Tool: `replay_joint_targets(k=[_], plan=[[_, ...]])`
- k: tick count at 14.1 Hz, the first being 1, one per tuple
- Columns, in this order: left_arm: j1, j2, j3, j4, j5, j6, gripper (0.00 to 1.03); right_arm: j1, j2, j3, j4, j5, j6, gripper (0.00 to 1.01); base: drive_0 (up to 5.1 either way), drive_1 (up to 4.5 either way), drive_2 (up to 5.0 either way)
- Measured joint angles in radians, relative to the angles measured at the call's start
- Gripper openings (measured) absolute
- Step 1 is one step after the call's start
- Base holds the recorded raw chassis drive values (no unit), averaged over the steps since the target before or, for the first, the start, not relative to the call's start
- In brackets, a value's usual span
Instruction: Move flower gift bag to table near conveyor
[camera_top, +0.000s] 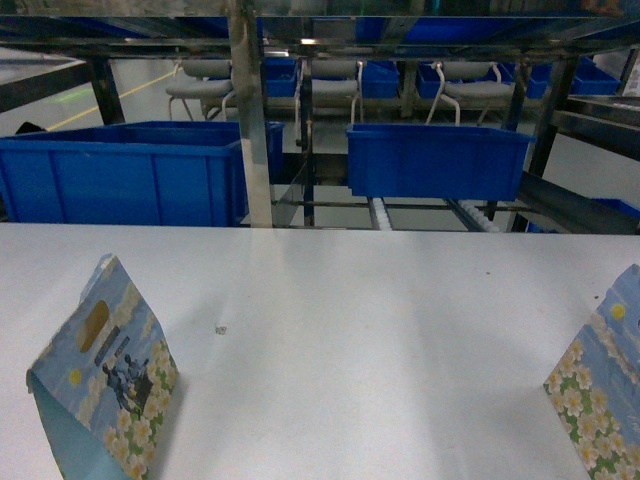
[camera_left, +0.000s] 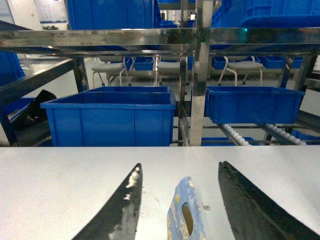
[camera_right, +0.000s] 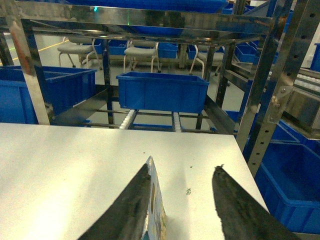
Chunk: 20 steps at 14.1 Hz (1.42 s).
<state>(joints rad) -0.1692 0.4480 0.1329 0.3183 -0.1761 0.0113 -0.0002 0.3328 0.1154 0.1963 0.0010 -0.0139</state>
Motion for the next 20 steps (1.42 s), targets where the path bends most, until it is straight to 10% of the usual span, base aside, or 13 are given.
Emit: replay_joint_targets(k=[7,8,20], plan=[[0.080,-0.083,-0.047,-0.043,0.100,-0.005,0.03,0.000,-0.068,-0.033,-0.012,0.000,0.000,0.02,0.0,0.00,0.0],[0.168,-0.114,-0.063,-0.059,0.162,-0.007,0.02,0.000,-0.087,-0.050,-0.025,-0.001,0.002,0.02,0.0,0.00,0.0],[0.168,-0.437,-0.114,-0.316,0.172,-0.011,0.02,0.000,-0.328,-0.101,-0.200,-0.002,0.003,0.02,0.0,0.00,0.0]])
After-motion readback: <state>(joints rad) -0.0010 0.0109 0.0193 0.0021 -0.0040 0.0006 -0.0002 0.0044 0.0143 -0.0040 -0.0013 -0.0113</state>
